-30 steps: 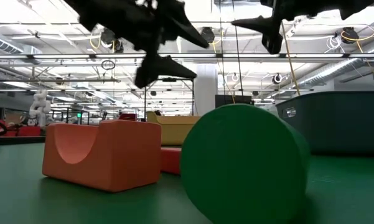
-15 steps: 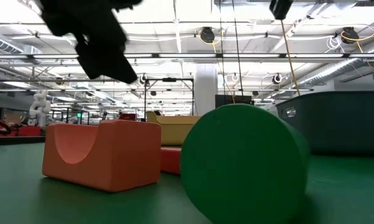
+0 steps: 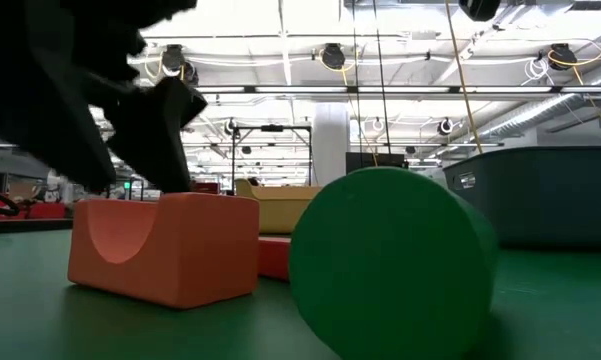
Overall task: Sort & place blocks by color
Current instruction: Put the right orange block into the black bin
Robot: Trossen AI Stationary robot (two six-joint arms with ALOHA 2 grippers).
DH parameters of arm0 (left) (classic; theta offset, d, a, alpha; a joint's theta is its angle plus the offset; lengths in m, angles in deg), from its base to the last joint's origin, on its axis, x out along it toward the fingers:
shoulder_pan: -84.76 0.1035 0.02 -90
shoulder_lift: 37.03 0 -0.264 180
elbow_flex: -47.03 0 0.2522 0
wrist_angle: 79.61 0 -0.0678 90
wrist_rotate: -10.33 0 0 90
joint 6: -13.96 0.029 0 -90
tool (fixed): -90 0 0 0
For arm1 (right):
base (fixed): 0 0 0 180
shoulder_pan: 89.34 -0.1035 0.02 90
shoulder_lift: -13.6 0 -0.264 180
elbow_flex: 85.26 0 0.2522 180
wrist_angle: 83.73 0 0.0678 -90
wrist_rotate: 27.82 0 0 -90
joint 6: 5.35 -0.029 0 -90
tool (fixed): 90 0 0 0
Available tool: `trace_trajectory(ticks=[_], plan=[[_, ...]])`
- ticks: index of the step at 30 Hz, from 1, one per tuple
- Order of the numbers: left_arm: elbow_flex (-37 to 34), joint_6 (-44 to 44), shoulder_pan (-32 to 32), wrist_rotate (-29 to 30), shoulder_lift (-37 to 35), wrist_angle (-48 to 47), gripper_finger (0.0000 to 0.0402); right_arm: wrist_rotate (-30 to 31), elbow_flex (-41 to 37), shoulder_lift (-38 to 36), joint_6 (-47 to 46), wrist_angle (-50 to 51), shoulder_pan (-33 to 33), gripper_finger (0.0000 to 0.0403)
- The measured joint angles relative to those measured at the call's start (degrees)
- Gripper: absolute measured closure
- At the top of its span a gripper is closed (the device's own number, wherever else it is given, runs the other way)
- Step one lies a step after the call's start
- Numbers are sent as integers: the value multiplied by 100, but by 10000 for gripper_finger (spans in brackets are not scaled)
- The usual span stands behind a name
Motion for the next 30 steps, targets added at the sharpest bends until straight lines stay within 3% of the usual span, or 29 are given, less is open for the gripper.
trace_trajectory(ticks=[16, 22, 30], plan=[[0, 517, -191, 2, 209, 383, 151, 4, 0, 580, -459, -254, -93, 213], [0, 500, -348, -45, 325, 1031, 151, -11, 0, 580, -459, -312, -88, 213], [0, 449, -393, 392, 567, 1068, 151, -13, 0, 580, -455, -314, -88, 213]])
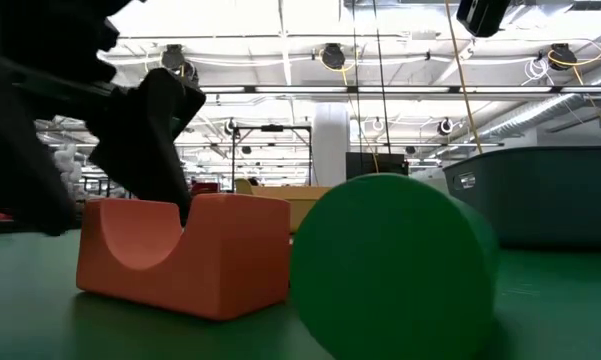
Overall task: Sort & place blocks by color
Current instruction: Put the right orange block into the black bin
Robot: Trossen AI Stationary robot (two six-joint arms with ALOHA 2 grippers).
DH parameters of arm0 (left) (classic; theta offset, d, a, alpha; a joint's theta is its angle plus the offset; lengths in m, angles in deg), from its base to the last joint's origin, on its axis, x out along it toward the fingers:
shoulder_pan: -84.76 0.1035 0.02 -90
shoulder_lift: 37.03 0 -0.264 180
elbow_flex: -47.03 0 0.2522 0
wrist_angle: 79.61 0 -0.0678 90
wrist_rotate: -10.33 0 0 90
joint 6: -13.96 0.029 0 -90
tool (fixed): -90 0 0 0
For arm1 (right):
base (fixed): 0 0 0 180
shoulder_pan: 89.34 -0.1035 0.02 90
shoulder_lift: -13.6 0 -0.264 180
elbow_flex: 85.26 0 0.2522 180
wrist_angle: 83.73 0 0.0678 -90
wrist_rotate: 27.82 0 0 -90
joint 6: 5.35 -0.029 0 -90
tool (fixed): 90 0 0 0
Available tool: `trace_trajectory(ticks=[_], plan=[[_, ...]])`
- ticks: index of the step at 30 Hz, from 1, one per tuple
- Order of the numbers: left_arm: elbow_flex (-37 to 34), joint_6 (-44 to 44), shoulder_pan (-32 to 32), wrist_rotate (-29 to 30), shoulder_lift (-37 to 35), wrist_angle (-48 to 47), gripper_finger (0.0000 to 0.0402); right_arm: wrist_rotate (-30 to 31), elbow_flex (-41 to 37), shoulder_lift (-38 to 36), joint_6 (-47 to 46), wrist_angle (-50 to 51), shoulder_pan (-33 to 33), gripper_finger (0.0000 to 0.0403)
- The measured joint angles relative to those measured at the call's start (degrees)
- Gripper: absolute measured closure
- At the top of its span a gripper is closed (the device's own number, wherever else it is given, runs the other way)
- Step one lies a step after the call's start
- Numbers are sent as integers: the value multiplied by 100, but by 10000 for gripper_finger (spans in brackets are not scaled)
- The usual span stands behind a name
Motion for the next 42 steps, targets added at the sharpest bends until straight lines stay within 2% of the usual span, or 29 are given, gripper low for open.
trace_trajectory(ticks=[22, 42], plan=[[0, -181, 69, -206, 98, 245, 151, -2, 0, 0, 66, 1, 0, 213], [-2, -149, 119, -97, 284, 513, 151, 12, 0, 0, 162, 3, 4, 213]])
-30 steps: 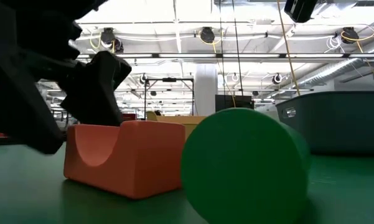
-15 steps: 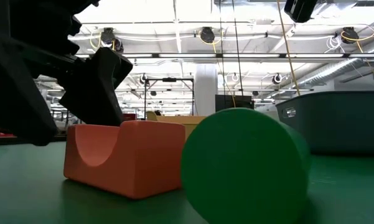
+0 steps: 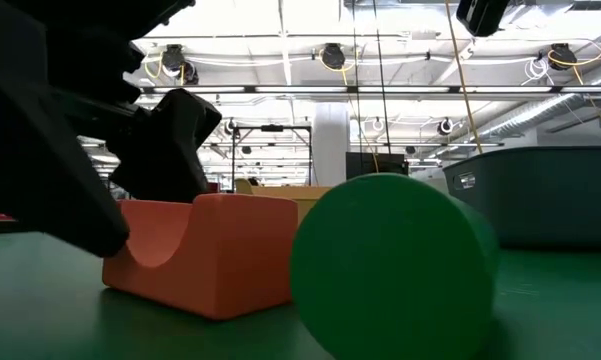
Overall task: Sort & place blocks by color
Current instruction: Put the right orange block into the black bin
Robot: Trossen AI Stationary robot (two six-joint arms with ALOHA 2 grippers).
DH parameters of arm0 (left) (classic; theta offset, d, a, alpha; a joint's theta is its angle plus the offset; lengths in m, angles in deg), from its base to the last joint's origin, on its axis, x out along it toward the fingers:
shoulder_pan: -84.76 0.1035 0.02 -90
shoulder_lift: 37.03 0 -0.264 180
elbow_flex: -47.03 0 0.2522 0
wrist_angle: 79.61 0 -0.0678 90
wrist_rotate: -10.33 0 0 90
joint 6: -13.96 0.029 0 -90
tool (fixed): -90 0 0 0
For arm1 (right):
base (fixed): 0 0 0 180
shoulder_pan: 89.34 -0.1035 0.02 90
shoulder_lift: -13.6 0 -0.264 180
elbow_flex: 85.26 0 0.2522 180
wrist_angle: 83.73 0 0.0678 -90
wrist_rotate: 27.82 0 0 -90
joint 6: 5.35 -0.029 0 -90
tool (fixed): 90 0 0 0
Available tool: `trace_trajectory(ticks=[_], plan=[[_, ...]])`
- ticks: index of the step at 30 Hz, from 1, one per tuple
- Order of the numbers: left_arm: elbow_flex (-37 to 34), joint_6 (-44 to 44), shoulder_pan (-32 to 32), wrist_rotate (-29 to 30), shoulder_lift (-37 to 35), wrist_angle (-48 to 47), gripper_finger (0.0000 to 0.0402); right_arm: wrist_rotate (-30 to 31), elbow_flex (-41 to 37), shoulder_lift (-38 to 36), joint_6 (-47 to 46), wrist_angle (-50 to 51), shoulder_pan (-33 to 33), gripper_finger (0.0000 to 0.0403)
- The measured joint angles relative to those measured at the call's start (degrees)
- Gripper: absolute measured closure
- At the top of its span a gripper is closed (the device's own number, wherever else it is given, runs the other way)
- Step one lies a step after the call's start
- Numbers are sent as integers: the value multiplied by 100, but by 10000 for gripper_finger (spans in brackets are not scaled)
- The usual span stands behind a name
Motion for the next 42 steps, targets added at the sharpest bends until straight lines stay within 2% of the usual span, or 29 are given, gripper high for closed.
trace_trajectory(ticks=[7, 11, 14, 16, 29, 37, 42], plan=[[0, 1, 0, -85, 0, 5, 165, 124, 0, 0, 35, 8, 0, 213], [0, 1, 1, -336, 0, -89, 210, 122, 0, 0, 35, 11, 0, 213], [0, -3, 16, -352, 0, -87, 253, 122, 0, 0, 35, 11, 0, 213], [0, -63, 31, -352, 0, -74, 269, 119, 0, 0, 35, 12, 0, 213], [2, -445, 63, -321, -100, 317, 269, 113, 0, 0, -41, 10, -2, 213], [29, -477, 180, 684, -647, 409, 269, 88, 2, -9, -1051, 193, -2, 207], [37, -148, 376, 1021, -897, 476, 269, -401, 2, -5, -1759, 413, 24, 182]])
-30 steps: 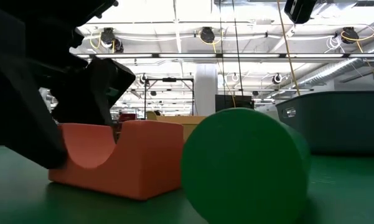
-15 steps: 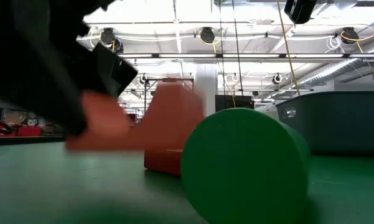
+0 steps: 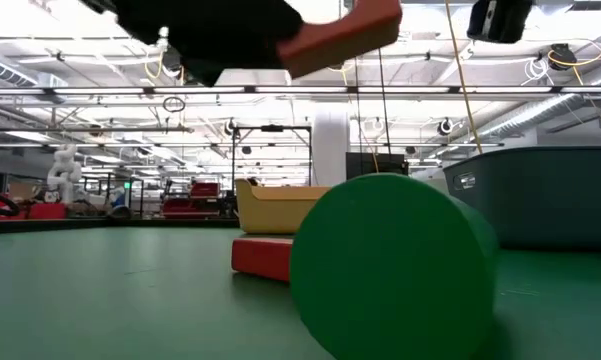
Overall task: Sort & place blocks by color
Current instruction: Put the right orange block into the black bin
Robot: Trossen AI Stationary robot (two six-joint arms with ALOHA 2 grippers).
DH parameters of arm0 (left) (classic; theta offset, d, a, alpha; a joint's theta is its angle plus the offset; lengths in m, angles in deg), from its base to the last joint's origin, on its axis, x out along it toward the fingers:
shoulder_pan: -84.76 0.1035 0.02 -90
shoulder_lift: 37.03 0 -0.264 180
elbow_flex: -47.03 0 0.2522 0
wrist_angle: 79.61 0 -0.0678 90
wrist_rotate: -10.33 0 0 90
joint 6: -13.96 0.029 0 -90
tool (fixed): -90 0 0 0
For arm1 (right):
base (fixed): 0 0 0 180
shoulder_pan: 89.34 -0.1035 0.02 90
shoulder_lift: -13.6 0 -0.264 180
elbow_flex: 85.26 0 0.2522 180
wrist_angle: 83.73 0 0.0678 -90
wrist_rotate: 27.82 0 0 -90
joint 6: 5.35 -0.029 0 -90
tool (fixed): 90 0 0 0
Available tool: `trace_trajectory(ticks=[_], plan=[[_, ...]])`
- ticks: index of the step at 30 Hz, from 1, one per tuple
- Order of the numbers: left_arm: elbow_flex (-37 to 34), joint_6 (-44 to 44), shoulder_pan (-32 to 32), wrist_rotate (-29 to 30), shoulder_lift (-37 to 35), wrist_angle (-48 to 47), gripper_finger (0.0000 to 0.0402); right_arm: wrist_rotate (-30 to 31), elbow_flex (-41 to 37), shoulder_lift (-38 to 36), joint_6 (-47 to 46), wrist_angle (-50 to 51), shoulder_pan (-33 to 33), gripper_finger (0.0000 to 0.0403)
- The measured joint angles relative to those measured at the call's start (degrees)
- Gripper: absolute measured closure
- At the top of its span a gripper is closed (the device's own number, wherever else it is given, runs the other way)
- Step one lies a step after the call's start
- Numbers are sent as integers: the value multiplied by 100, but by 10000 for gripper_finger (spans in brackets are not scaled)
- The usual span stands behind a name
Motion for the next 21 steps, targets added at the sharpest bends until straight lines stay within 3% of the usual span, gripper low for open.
trace_trajectory(ticks=[7, 14, 21], plan=[[165, 79, 398, 153, -34, 183, 269, -860, 0, -2, -1581, 172, 153, 140], [764, 194, 628, 128, -34, -123, 269, -901, 0, 0, -2669, 278, 175, 120], [1029, 251, 590, 118, -34, -1145, 269, -1034, 0, 0, -2910, 296, 177, 119]])
